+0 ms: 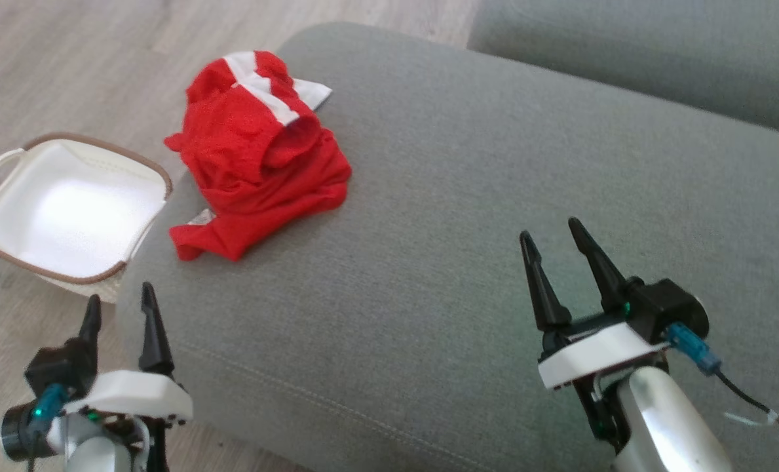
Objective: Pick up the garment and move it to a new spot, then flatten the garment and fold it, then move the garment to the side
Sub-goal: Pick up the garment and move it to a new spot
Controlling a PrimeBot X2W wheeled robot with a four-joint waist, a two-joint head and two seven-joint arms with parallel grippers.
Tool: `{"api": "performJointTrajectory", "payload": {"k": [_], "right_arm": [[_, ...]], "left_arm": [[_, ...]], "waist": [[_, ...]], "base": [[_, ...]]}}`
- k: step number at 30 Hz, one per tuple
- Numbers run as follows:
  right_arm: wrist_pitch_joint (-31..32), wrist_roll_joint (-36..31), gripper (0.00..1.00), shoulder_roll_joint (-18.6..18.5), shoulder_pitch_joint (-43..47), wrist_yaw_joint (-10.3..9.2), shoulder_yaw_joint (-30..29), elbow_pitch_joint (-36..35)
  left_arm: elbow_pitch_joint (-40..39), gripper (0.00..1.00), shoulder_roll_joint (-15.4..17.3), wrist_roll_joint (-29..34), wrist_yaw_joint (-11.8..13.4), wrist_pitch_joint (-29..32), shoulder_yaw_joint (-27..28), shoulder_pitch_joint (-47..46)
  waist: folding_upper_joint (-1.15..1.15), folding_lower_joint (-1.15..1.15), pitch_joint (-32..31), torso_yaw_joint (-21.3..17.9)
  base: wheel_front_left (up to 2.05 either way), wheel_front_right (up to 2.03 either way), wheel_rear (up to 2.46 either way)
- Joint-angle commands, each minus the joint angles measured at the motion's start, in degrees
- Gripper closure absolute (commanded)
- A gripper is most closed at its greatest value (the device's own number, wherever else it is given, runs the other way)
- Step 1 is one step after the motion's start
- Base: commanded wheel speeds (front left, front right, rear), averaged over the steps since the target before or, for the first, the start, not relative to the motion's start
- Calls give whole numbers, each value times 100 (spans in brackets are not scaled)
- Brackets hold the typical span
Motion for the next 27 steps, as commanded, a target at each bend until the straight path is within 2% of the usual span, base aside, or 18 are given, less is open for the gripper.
{"api": "performJointTrajectory", "payload": {"k": [1, 8, 18, 22, 27], "right_arm": [[-61, -67, 0, 3, -299, 43, 136, -206], [-61, -193, 0, -101, -537, 43, 281, -365], [-61, -163, 0, -412, -935, 43, 603, -561], [-61, -132, 0, -461, -1011, 43, 661, -581], [-61, -82, 0, -506, -1077, 43, 665, -582]], "left_arm": [[-125, 0, 63, -52, -27, -71, 261, -276], [251, 0, 88, -119, -205, -71, 461, -1015], [1344, 0, 629, -61, -622, -71, 553, -2696], [1777, 0, 785, -33, -701, -71, 436, -3149], [2707, 0, 1013, 79, -715, -58, 220, -3826]], "waist": [[0, 0, 153, -140], [0, 0, 714, -510], [0, 0, 1545, -1000], [0, 0, 1720, -1143], [0, 0, 1903, -1339]], "base": [[0, 0, 0], [0, 0, 0], [0, 0, 0], [0, 0, 0], [0, 0, 0]]}}
